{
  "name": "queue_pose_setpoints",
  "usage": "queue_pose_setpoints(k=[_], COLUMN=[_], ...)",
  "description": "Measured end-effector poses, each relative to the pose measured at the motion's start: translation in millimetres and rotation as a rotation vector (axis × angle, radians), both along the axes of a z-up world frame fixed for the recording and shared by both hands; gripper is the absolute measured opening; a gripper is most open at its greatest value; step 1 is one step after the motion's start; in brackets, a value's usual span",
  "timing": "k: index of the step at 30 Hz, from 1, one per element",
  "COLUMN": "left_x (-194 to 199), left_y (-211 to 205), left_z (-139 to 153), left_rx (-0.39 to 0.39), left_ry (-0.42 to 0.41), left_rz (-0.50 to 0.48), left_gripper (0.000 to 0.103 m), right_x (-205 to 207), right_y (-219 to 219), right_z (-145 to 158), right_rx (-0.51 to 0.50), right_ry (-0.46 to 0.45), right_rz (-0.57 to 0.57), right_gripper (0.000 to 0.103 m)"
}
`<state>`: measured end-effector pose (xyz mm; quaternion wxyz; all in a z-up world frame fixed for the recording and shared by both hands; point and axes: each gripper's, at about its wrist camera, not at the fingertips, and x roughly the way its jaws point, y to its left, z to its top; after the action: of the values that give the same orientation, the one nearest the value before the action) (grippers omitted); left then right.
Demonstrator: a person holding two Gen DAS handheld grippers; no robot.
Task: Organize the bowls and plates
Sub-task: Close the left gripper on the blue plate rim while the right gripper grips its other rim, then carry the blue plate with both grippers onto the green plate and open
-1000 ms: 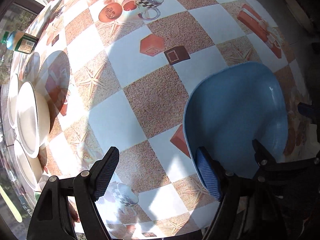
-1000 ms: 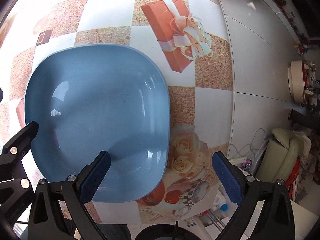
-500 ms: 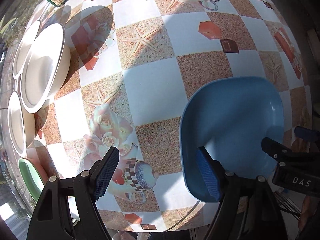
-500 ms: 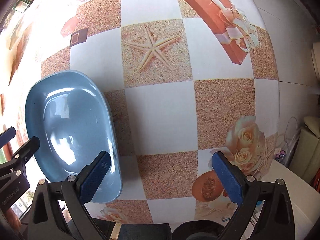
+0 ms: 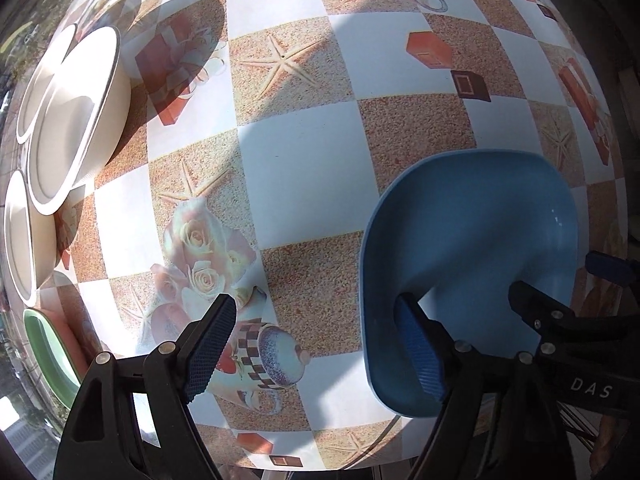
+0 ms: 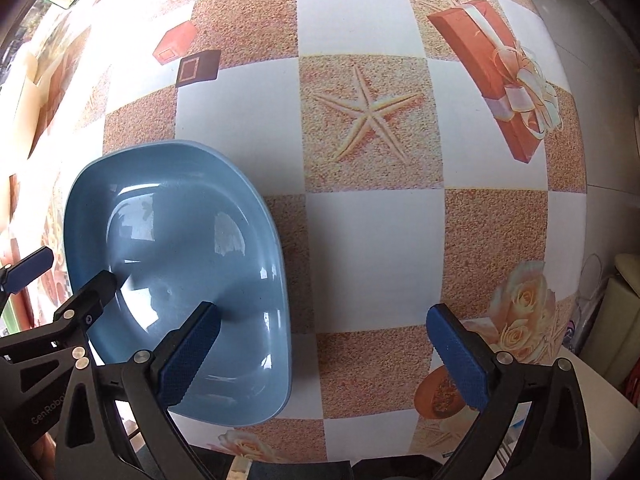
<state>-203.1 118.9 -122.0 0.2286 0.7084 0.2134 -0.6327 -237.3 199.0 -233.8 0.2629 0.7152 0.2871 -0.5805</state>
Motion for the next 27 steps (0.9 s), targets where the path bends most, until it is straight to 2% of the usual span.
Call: queue_pose_setpoints(k=[1,3,4,6,8,9,11,14,20,25,27], left_x=[6.5,8.1,8.7,8.6,9.3,11.6,19.4,31.6,66.9,101.1,111.4], left_y=[-1.3,4.3,9.0,18.2,28.1,30.9,34.2,36.9,26.2,5.8,-1.9], left_z=[-3.3,-2.6,-2.1,-2.5,-3.6,-4.6,-4.9,-6.0,-6.0,-2.5,-4.7], left_rx=[0.015,0.036,0.048,0.076,0.108,0.114,0.103,0.087,0.061,0.033,0.037], left_ry=[0.005,0.015,0.02,0.022,0.016,0.01,0.01,0.003,0.002,0.038,0.049], left_rz=[-0.001,-0.02,-0.036,-0.074,-0.118,-0.13,-0.148,-0.172,-0.143,-0.046,-0.005], left_gripper=[0.078,0.064,0.059,0.039,0.027,0.023,0.023,0.023,0.023,0.023,0.023], right_x=[1.3,3.7,6.2,16.4,30.9,36.9,47.5,54.7,80.2,104.3,112.5], right_y=[-4.3,-5.9,-7.2,-21.5,-27.6,-29.7,-33.9,-34.0,-41.6,-47.3,-50.3], right_z=[-0.9,-4.5,-3.3,2.5,10.2,13.0,17.4,20.0,15.0,11.1,10.2], right_rx=[0.015,0.029,0.029,0.01,-0.011,-0.02,-0.031,-0.032,-0.031,-0.039,-0.031], right_ry=[-0.009,-0.028,-0.034,-0.025,-0.016,-0.012,-0.007,-0.021,-0.072,-0.126,-0.119], right_rz=[0.007,-0.002,-0.006,0.016,0.051,0.07,0.104,0.085,0.077,0.046,0.046], right_gripper=[0.103,0.103,0.099,0.088,0.071,0.067,0.047,0.039,0.038,0.038,0.038])
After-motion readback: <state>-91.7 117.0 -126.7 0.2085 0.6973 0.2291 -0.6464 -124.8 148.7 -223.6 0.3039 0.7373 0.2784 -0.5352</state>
